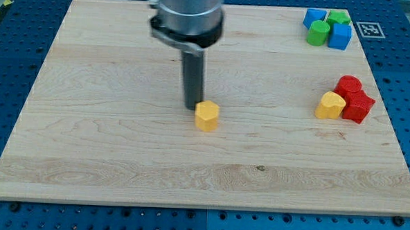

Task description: Slid the yellow hexagon towards the red circle

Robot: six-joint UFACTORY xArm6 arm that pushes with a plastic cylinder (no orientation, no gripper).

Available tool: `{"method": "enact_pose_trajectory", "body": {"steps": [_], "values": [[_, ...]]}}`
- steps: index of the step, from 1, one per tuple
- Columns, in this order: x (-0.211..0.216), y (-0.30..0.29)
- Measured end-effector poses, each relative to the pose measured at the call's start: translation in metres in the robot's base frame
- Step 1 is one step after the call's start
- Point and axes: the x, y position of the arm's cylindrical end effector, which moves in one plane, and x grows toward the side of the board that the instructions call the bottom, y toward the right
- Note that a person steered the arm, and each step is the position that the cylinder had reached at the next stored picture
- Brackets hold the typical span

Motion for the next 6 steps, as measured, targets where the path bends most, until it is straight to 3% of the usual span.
{"method": "enact_pose_trajectory", "body": {"steps": [1,2,3,5,6], "values": [[0.006,-0.02],[0.037,-0.049],[0.056,-0.005],[-0.001,0.094],[0.015,0.083]]}}
